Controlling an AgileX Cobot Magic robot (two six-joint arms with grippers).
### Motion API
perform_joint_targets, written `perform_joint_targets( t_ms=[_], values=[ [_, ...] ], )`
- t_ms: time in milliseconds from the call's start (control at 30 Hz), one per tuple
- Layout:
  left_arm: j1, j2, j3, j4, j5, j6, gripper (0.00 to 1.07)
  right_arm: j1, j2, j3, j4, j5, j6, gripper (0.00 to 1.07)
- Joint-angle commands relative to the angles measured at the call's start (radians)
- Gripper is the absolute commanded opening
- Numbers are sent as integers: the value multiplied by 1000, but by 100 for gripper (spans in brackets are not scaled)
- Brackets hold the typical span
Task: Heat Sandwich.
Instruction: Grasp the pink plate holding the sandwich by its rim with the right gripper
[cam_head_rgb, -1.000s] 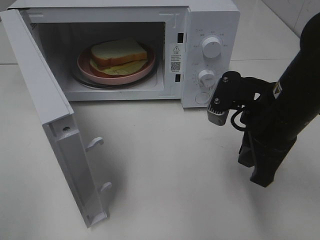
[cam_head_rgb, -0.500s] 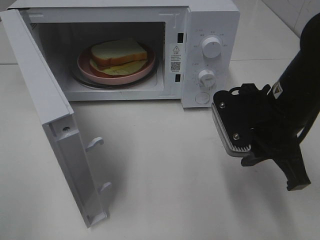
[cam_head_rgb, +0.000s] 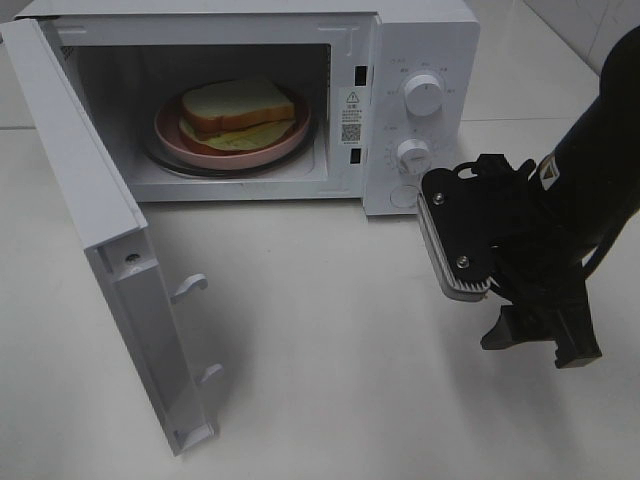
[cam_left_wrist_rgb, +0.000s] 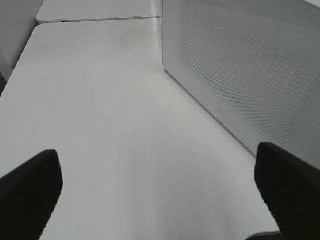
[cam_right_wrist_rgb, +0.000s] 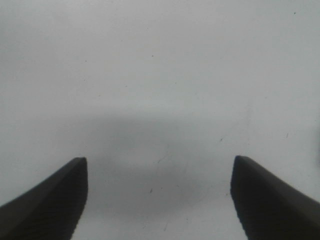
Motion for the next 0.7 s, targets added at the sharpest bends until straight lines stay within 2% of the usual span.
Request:
perform_joint_targets(
  t_ms=[33, 367, 700],
  values=[
    [1, -23, 4, -7, -7, -5, 103, -1, -13, -2, -9, -10, 53, 87],
    [1, -23, 4, -7, -7, -5, 103, 2, -13, -13, -51, -50, 94, 85],
    [1, -23, 4, -7, -7, -5, 103, 22, -9, -110, -69, -54, 90, 84]
  ],
)
